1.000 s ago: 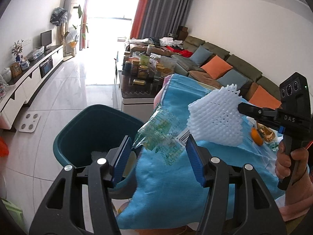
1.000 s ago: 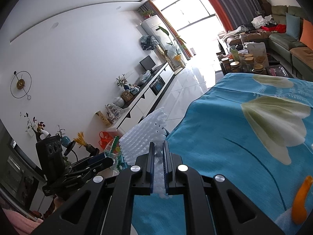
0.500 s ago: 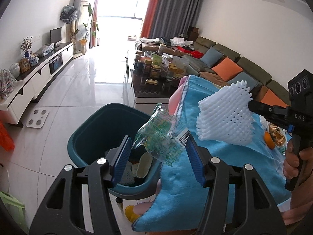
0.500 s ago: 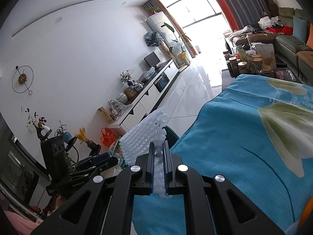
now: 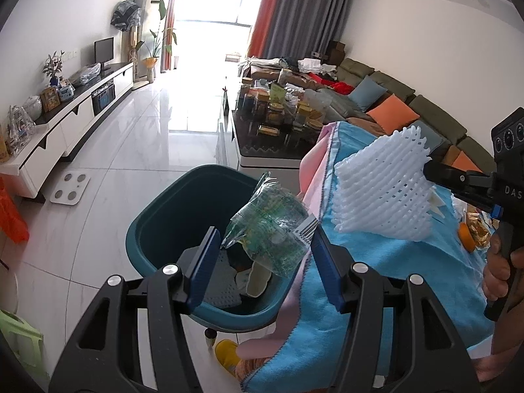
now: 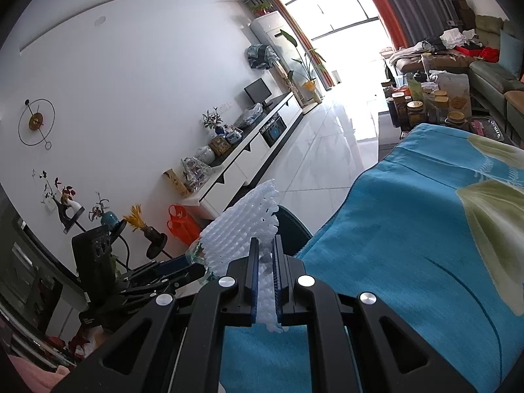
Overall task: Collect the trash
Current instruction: 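Carry the plastic bag and foam net over the teal bin with both tools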
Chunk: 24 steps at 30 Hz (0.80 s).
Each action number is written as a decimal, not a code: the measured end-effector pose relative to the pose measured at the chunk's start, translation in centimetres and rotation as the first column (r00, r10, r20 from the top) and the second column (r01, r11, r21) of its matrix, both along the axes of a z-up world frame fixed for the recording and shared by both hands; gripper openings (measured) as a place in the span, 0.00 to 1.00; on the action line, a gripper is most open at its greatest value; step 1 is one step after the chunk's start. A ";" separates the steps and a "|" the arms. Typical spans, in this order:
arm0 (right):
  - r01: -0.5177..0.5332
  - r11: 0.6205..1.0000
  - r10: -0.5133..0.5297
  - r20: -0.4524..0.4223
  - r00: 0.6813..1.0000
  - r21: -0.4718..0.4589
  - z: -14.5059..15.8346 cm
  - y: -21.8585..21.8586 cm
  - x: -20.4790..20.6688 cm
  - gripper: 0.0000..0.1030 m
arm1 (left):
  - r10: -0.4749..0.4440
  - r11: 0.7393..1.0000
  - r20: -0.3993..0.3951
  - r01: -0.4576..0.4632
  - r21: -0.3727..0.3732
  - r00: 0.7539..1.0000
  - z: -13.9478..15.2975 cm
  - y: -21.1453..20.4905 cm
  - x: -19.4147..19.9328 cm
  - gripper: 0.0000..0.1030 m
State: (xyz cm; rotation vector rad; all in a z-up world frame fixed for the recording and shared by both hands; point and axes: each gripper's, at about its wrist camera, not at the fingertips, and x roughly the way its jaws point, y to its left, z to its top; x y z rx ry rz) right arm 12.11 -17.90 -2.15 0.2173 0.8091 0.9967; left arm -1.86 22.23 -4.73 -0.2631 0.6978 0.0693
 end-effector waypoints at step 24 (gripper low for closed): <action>-0.017 0.999 0.016 -0.023 1.000 -0.052 -1.0 3.9 1.3 0.07 | 0.046 0.998 -0.072 -0.048 -0.027 0.996 -3.1 1.3 2.4 0.55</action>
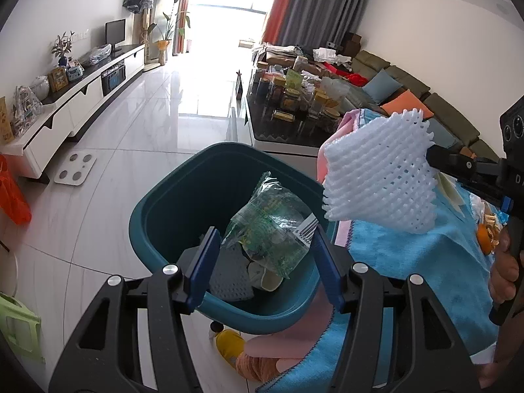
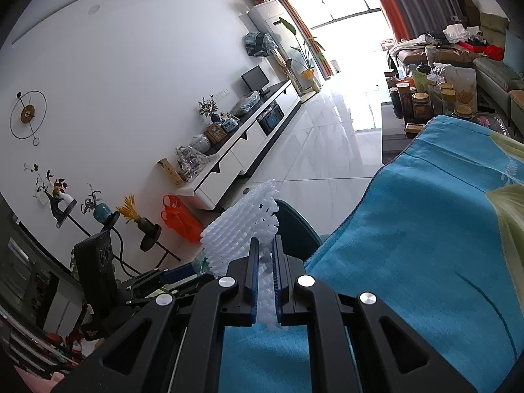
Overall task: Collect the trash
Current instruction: 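Carry the plastic bag and foam net over the teal bin with both tools, then open the left tool and right tool to drop both items into the bin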
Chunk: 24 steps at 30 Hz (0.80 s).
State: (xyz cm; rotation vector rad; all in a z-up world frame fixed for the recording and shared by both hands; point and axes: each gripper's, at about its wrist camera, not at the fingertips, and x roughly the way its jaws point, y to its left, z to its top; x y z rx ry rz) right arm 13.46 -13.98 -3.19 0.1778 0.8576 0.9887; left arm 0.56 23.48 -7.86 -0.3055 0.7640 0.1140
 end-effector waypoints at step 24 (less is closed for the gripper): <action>0.013 0.998 -0.017 -0.057 0.998 -0.060 -2.5 5.3 0.9 0.07 | 0.030 0.999 -0.088 -0.031 -0.007 0.996 -3.3 0.5 2.9 0.59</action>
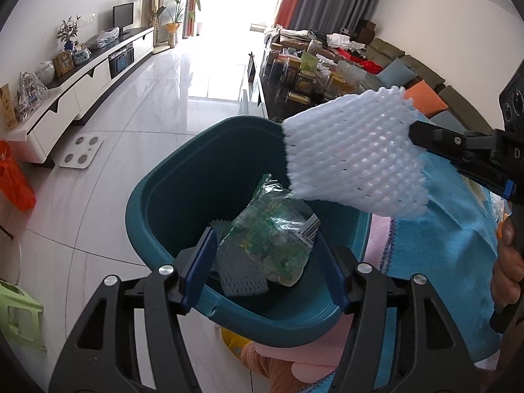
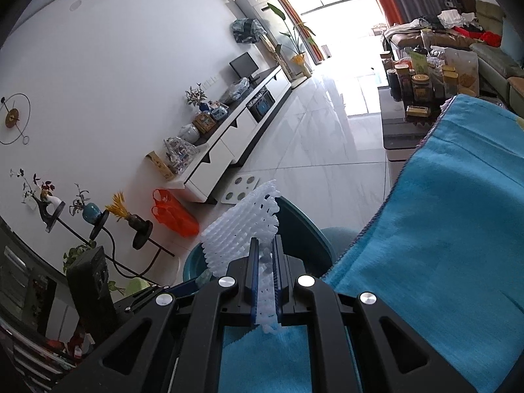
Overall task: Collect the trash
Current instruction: 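Open the left tool and right tool to drop both items into the bin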
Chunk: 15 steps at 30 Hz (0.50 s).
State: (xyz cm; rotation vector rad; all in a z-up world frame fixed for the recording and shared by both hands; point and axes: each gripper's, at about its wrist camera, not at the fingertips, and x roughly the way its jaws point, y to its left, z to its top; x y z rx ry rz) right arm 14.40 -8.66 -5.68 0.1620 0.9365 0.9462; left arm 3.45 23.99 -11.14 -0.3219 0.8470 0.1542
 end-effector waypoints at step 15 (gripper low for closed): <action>-0.005 0.998 0.002 -0.056 0.998 -0.057 -2.0 1.9 0.9 0.18 | 0.038 0.999 -0.022 -0.039 -0.020 0.999 -1.5 1.2 0.3 0.69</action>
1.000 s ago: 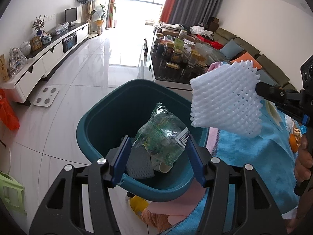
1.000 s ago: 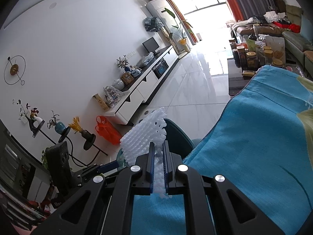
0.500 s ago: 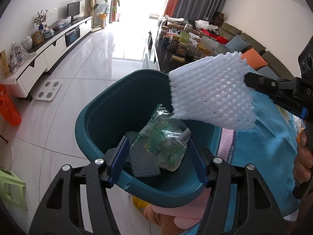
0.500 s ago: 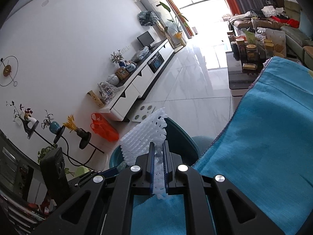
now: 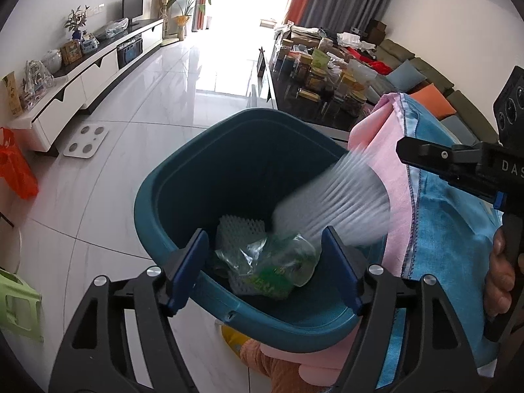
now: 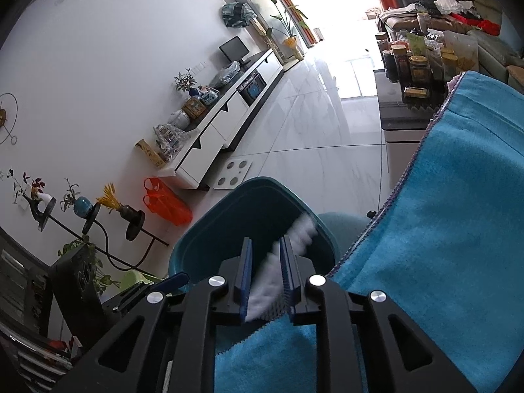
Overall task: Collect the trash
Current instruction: 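Open the left tool and right tool to drop both items into the bin, then swing both tools back over the table toward the remaining trash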
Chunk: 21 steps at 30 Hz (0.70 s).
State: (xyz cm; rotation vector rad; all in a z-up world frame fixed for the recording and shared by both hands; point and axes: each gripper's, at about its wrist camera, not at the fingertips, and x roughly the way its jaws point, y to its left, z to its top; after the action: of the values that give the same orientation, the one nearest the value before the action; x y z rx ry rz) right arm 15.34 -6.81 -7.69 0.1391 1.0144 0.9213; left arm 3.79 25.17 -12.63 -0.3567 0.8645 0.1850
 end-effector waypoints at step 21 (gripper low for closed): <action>0.022 0.999 -0.030 0.168 0.985 0.047 4.4 -11.6 -4.1 0.32 | -0.147 0.989 0.201 0.146 0.020 0.968 5.6 -7.1 -3.1 0.78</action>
State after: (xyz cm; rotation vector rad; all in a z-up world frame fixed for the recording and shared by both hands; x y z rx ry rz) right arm 11.19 -18.44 -3.26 0.1100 0.8335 0.9167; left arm 0.72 18.09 -7.04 -0.3000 0.6857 0.0128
